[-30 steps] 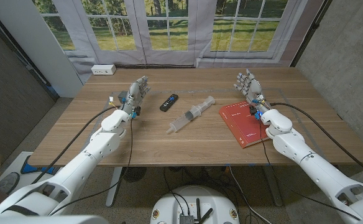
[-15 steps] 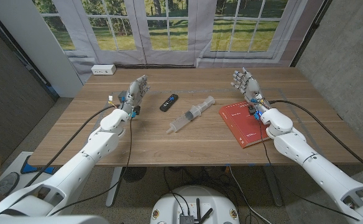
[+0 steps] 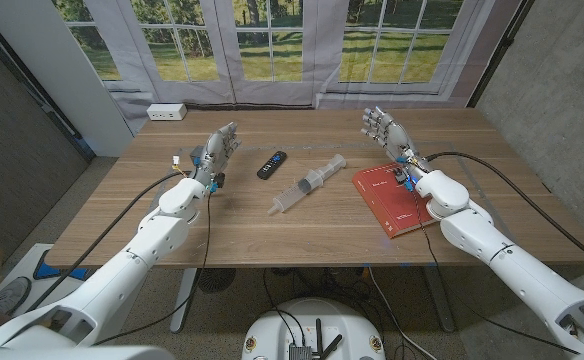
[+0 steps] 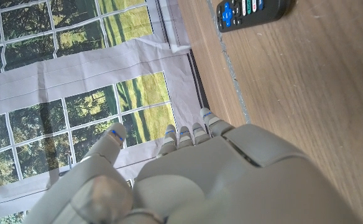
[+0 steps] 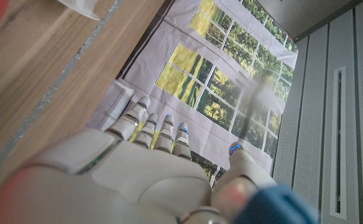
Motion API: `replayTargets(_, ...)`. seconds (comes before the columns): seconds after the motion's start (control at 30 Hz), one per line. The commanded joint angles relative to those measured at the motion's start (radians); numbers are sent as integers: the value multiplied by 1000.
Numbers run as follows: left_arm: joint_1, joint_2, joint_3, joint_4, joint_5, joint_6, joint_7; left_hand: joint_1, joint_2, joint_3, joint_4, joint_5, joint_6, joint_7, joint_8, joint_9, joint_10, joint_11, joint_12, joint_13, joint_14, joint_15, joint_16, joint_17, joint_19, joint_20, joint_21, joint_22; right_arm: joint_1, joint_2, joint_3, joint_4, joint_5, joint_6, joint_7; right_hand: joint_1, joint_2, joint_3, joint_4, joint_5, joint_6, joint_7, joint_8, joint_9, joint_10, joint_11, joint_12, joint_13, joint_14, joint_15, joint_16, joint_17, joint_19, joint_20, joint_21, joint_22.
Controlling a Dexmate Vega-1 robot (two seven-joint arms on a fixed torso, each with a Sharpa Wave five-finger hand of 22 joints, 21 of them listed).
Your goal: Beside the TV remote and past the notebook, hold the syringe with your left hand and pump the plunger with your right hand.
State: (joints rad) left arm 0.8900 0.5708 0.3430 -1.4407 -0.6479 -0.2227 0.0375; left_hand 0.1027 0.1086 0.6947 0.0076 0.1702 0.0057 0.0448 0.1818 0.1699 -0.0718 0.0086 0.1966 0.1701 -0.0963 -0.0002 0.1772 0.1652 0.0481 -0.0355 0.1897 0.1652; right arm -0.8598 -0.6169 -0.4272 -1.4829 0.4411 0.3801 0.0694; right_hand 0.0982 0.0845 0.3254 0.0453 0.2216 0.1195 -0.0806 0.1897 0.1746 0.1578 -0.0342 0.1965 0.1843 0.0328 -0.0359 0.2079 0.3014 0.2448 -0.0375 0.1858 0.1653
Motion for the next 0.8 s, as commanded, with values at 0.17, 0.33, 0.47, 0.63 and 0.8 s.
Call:
replayTargets(0.17,41,14,-6,-56,2,-2,16,13,66,2,-8,3,5,0,3,5,2,1,1,5,4,0,5,2,10,-15,6,4,28,-56,-47,-83,-220,11,-39,34,4,14,-26,-2,7,-20,4,2,9,-9,3,5,9,-29,0,-6,-2,-13,0,3)
replayTargets(0.33,61,23,-14,-80,4,-2,30,14,67,2,-10,3,6,0,3,5,3,-1,1,5,5,0,4,2,11,-15,6,4,33,-70,-59,-109,-274,0,-43,46,4,18,-40,-6,5,-32,2,3,6,-11,1,5,6,-28,-1,-10,-7,-10,-1,3)
replayTargets(0.47,78,31,-19,-100,1,-2,34,15,67,2,-11,3,7,0,3,5,4,0,0,5,6,0,4,2,12,-16,6,4,38,-88,-69,-144,-330,-28,-49,58,1,22,-55,-12,-1,-43,-1,3,-6,-14,-3,6,-2,-26,-4,-14,-11,-6,-1,3)
replayTargets(0.63,101,39,-28,-122,-3,-7,37,16,68,2,-13,3,8,0,3,5,6,-1,0,5,7,1,4,2,13,-16,6,4,48,-122,-86,-207,-418,-91,-47,77,-2,28,-79,-19,-6,-54,-2,3,-19,-17,-7,6,-15,-18,-7,-21,-24,9,-4,3)
replayTargets(0.8,116,40,-32,-129,-9,-18,32,17,69,2,-14,3,8,0,2,5,6,-2,0,5,9,0,4,2,14,-16,6,4,63,-142,-106,-241,-476,-132,-27,93,-12,31,-101,-27,-7,-61,-2,4,-24,-16,-6,7,-22,-4,-8,-26,-32,28,-4,4)
